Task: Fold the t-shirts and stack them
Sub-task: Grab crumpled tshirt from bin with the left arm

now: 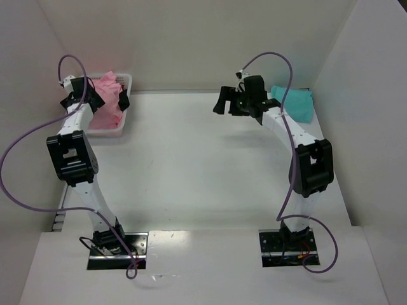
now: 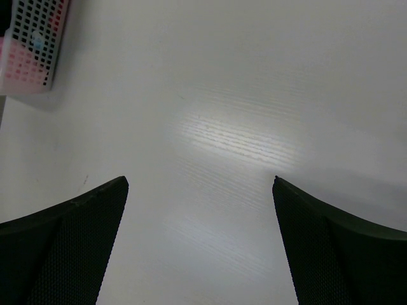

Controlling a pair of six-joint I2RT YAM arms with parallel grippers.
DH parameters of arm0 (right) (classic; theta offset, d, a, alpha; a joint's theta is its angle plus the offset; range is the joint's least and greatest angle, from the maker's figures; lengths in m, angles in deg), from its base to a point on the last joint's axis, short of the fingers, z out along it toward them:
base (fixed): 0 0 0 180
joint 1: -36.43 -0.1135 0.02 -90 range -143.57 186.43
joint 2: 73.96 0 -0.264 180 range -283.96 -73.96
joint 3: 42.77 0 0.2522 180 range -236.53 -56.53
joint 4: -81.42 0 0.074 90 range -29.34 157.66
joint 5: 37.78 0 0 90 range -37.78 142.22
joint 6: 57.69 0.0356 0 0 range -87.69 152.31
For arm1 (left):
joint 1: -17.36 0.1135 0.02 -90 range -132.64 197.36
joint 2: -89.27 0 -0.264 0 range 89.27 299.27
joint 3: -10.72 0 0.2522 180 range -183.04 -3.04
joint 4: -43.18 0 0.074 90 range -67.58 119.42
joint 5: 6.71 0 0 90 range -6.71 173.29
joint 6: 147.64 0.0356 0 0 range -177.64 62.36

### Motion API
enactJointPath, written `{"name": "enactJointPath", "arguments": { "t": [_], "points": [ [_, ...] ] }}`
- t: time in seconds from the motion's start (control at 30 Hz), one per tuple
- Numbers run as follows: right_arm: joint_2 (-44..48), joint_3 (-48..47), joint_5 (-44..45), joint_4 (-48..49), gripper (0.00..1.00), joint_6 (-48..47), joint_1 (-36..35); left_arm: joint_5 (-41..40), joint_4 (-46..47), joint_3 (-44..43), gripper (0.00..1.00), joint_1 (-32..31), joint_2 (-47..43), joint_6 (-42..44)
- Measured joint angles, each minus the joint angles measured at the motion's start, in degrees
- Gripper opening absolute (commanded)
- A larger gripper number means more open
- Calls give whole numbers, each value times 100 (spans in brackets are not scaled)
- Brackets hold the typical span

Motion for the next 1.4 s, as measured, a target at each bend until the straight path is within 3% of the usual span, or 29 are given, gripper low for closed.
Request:
{"name": "enactJointPath", "arguments": {
  "t": [0.07,0.27,0.53,0.57,0.6,0.63,0.67,0.77,0.97,1.07,1.4],
  "points": [
    [34,7,0,26,100,28,0,56,13,-26,87,0,126,-24],
    [144,82,4,122,100,61,0,182,11,-26,58,0,316,-152],
    [175,273,22,168,100,142,0,488,175,346,27,0,135,-288],
    [179,273,22,173,100,144,0,560,179,426,30,3,61,-291],
    [181,273,22,178,100,144,0,603,171,456,41,12,18,-302],
    [183,273,22,179,100,144,0,667,161,493,58,21,-48,-302],
    [185,273,22,179,100,144,0,769,143,534,68,27,-126,-294],
    [185,273,20,181,100,144,0,1083,38,613,80,31,-411,-417],
    [185,275,-16,216,100,144,0,1417,-6,615,84,19,-814,-438],
    [185,280,-38,248,100,144,0,1490,-6,613,77,17,-901,-438],
    [192,387,-44,318,100,144,0,1344,-201,729,74,17,-788,-446]
  ]
}}
